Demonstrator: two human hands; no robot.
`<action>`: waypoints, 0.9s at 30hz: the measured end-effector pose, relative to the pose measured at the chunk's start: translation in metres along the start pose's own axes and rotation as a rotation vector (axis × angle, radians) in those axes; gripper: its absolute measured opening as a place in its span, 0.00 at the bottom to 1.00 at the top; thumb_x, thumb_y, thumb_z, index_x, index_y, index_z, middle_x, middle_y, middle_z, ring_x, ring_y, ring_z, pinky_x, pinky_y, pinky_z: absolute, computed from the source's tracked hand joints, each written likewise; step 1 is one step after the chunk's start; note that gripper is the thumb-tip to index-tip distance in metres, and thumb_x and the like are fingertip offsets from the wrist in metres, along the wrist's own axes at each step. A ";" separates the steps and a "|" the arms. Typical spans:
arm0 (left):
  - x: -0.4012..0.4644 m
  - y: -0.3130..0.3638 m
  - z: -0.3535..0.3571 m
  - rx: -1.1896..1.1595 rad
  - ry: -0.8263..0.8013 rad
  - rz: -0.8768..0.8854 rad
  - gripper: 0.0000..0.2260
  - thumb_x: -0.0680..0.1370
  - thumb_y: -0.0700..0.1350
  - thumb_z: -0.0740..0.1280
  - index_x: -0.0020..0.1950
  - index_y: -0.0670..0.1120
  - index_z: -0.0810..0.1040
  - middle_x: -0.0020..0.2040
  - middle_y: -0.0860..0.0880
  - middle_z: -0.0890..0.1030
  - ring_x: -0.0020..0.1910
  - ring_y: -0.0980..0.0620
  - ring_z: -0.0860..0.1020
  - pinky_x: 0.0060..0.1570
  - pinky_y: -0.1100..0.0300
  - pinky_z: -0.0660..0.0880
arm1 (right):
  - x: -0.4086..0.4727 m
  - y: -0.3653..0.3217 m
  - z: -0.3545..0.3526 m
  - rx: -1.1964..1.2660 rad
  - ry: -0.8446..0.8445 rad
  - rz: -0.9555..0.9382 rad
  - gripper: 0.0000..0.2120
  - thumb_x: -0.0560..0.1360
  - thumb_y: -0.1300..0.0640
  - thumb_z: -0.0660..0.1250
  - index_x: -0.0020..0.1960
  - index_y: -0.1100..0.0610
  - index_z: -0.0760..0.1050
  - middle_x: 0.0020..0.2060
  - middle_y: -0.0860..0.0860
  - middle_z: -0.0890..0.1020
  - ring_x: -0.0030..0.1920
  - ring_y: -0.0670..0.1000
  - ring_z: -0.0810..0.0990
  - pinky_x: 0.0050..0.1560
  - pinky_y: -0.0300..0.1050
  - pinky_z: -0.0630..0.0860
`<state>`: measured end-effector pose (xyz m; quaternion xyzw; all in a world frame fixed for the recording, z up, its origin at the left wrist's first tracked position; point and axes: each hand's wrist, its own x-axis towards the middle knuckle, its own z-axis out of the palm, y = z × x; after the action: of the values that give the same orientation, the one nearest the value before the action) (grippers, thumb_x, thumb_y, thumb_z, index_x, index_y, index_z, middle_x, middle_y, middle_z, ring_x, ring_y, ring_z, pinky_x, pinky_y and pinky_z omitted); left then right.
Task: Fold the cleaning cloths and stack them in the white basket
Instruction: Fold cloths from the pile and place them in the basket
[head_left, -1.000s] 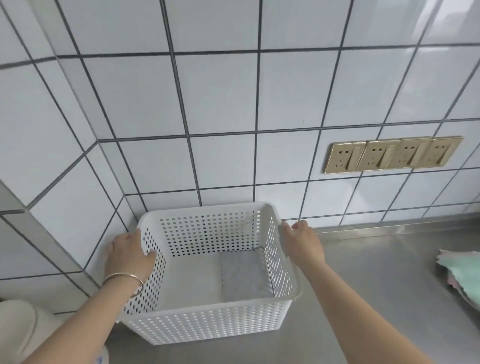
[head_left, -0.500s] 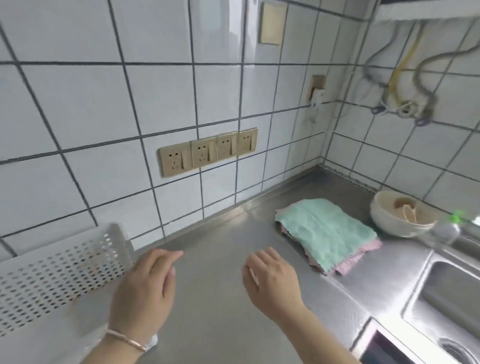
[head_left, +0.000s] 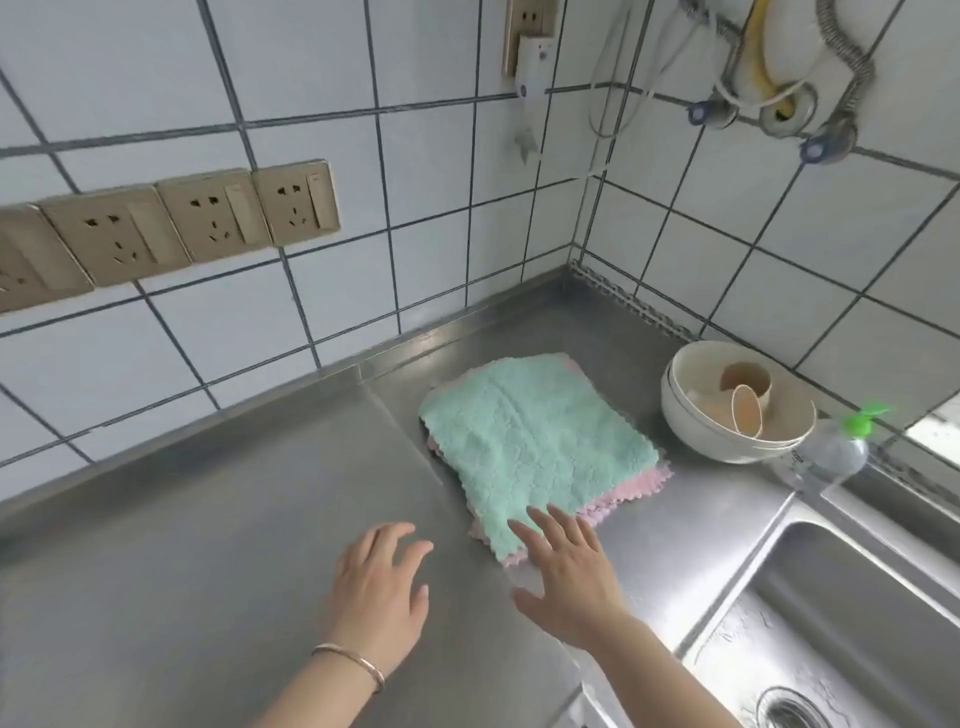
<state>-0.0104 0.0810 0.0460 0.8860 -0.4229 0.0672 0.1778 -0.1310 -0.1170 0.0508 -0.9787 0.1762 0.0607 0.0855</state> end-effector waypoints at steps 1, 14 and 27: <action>0.009 0.011 0.014 0.000 -0.039 -0.021 0.20 0.55 0.48 0.77 0.46 0.54 0.80 0.49 0.52 0.78 0.49 0.52 0.69 0.43 0.55 0.78 | 0.007 0.017 0.003 0.032 -0.021 -0.026 0.37 0.66 0.36 0.50 0.74 0.44 0.55 0.74 0.47 0.59 0.75 0.54 0.53 0.71 0.49 0.40; 0.071 0.065 0.101 0.024 -0.230 -0.023 0.20 0.53 0.53 0.78 0.42 0.55 0.79 0.41 0.59 0.77 0.41 0.56 0.76 0.40 0.63 0.65 | 0.045 0.069 0.049 0.133 -0.009 0.016 0.26 0.66 0.43 0.66 0.62 0.49 0.74 0.63 0.46 0.76 0.65 0.52 0.73 0.63 0.47 0.69; 0.085 0.052 0.099 -0.095 -0.164 -0.033 0.09 0.71 0.52 0.61 0.36 0.53 0.80 0.36 0.59 0.80 0.34 0.56 0.78 0.35 0.66 0.67 | 0.060 0.066 0.035 0.201 0.131 0.016 0.17 0.62 0.44 0.66 0.49 0.48 0.80 0.47 0.44 0.81 0.47 0.50 0.80 0.48 0.45 0.77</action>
<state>0.0002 -0.0476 -0.0091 0.8860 -0.4240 -0.0287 0.1856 -0.1021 -0.1916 -0.0024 -0.9657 0.1945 -0.0205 0.1711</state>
